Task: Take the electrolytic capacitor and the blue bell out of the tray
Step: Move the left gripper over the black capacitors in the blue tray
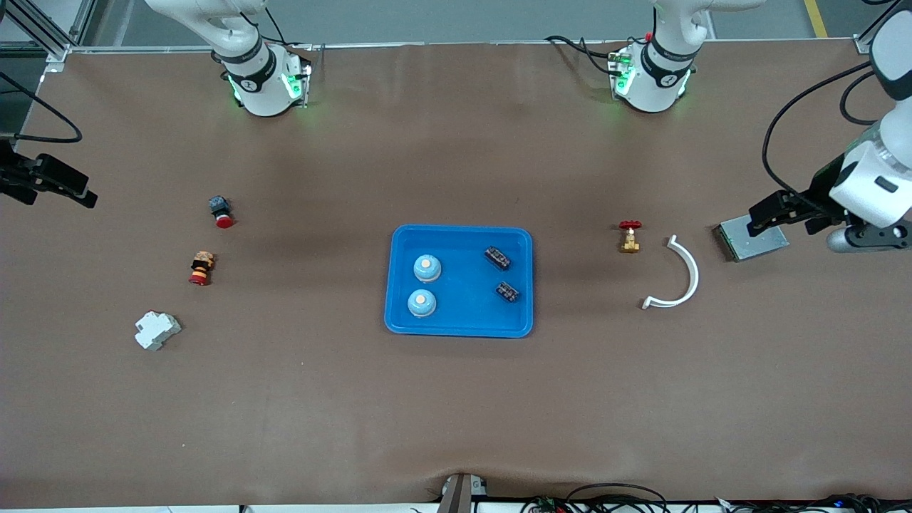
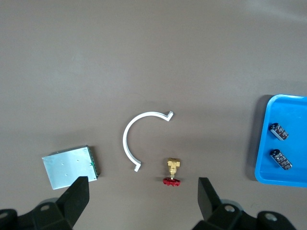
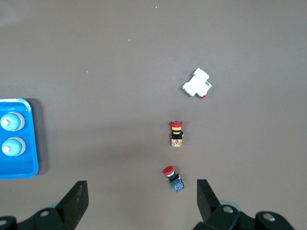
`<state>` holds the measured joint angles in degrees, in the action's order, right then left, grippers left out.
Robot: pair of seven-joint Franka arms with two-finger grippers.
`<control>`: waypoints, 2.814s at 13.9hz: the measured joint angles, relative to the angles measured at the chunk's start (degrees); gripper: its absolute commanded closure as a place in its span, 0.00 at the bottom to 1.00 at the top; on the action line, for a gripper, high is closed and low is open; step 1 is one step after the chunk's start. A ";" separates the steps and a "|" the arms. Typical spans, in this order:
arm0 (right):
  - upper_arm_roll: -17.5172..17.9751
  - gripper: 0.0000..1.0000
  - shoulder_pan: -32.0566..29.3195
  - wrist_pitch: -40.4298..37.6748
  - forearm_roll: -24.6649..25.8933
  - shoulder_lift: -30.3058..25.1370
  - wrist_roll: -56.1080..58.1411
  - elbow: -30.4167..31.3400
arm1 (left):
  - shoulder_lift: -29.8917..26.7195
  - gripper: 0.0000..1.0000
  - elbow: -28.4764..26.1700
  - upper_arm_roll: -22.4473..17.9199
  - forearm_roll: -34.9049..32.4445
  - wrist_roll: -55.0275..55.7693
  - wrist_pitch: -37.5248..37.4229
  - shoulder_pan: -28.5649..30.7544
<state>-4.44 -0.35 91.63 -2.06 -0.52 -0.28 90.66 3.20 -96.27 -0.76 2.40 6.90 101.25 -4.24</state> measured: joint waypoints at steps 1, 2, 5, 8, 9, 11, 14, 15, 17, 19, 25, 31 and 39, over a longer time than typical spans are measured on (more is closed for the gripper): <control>0.00 0.00 0.00 0.00 0.00 0.00 0.00 0.00 | 0.54 0.00 0.00 0.28 0.00 1.32 0.00 -0.29; 0.00 0.00 0.00 0.00 0.00 0.00 0.00 0.00 | 0.95 0.00 0.00 0.71 0.00 2.19 0.00 -0.44; 0.00 0.00 0.00 0.00 0.00 0.00 0.00 0.00 | 1.73 0.00 0.00 1.18 0.20 2.75 -0.22 -0.62; 0.00 0.00 0.00 0.00 0.00 0.00 0.00 0.00 | 2.65 0.00 -0.01 1.39 1.17 6.45 -0.37 -1.15; 0.00 0.00 0.00 0.00 0.00 0.00 0.00 0.00 | 3.21 0.00 -0.02 1.47 1.18 9.64 -0.37 -1.90; 0.00 0.00 0.00 0.00 0.00 0.00 0.00 0.00 | 4.53 0.00 0.02 1.73 1.18 15.83 -0.24 -4.05; 0.00 0.00 0.00 0.01 0.00 0.00 0.00 0.00 | 6.71 0.00 0.30 1.98 1.18 23.21 0.13 -6.11; 0.00 0.00 0.00 0.01 0.00 0.00 0.00 0.01 | 7.60 0.00 0.88 2.02 1.19 25.84 0.32 -6.51; 0.00 0.00 0.00 0.02 0.00 0.00 0.00 0.01 | 9.75 0.00 2.18 2.16 1.20 31.29 0.37 -8.01; 0.00 0.00 0.00 0.02 0.00 0.00 0.00 0.02 | 12.68 0.00 4.08 2.29 1.22 37.54 1.01 -10.07; 0.00 0.00 0.00 0.02 0.00 0.00 0.00 0.03 | 19.64 0.00 7.34 2.45 1.75 54.00 8.21 -14.34; 0.00 0.00 0.00 0.02 0.00 0.00 0.00 0.05 | 25.86 0.00 8.14 2.52 1.75 66.86 16.62 -20.13; 0.19 0.00 0.50 0.05 -0.11 0.00 -0.50 1.23 | 33.11 0.00 13.69 2.56 1.75 79.46 19.65 -24.80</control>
<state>-4.25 0.15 91.69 -2.17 -0.52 -0.78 91.89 36.30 -82.57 1.80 4.15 86.36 120.89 -29.05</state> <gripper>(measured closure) 0.000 0.000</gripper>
